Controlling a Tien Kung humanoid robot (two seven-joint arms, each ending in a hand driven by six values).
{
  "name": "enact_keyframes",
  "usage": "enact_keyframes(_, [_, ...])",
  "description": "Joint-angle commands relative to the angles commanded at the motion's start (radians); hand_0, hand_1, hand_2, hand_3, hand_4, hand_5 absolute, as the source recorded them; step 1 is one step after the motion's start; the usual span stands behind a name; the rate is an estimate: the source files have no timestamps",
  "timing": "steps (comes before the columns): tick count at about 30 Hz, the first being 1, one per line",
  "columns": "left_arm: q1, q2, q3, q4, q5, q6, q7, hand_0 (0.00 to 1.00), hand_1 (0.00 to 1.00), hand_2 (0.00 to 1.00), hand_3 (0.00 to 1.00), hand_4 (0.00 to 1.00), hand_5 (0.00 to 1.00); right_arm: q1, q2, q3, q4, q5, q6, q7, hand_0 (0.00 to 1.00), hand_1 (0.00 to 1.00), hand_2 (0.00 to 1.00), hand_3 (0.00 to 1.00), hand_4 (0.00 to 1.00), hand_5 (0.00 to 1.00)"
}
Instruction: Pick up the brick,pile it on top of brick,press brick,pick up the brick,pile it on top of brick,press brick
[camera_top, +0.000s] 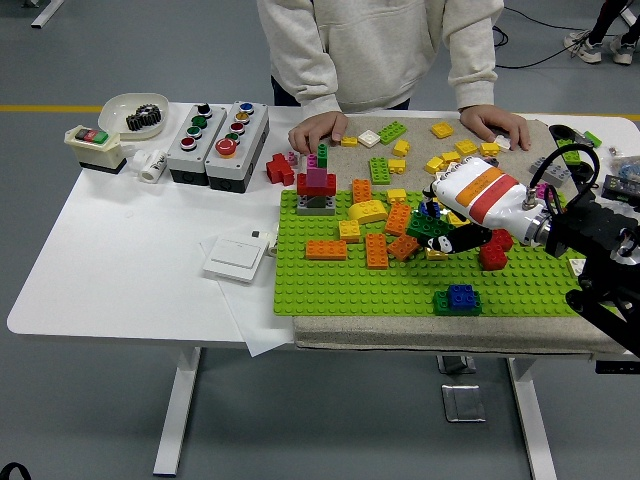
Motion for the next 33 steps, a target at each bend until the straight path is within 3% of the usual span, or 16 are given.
enact_keyframes(6, [0.000, 0.000, 0.000, 0.000, -0.001, 0.001, 0.000, 0.667, 0.708, 0.728, 0.585, 0.667, 0.658, 0.006, -0.069, -0.047, 0.093, -0.052, -0.018, 0.068, 0.154, 0.076, 0.139, 0.234, 0.738, 0.530])
enact_keyframes(10, [0.000, 0.000, -0.001, 0.000, 0.000, 0.000, 0.000, 0.667, 0.710, 0.728, 0.585, 0.667, 0.658, 0.008, -0.093, -0.075, 0.109, -0.062, -0.029, 0.113, 0.155, 0.077, 0.140, 0.240, 0.740, 0.531])
enact_keyframes(33, [-0.004, -0.001, -0.003, -0.001, 0.004, -0.002, 0.002, 0.667, 0.710, 0.728, 0.585, 0.667, 0.659, 0.005, -0.124, -0.113, 0.037, -0.070, -0.033, 0.209, 0.159, 0.080, 0.143, 0.252, 0.746, 0.536])
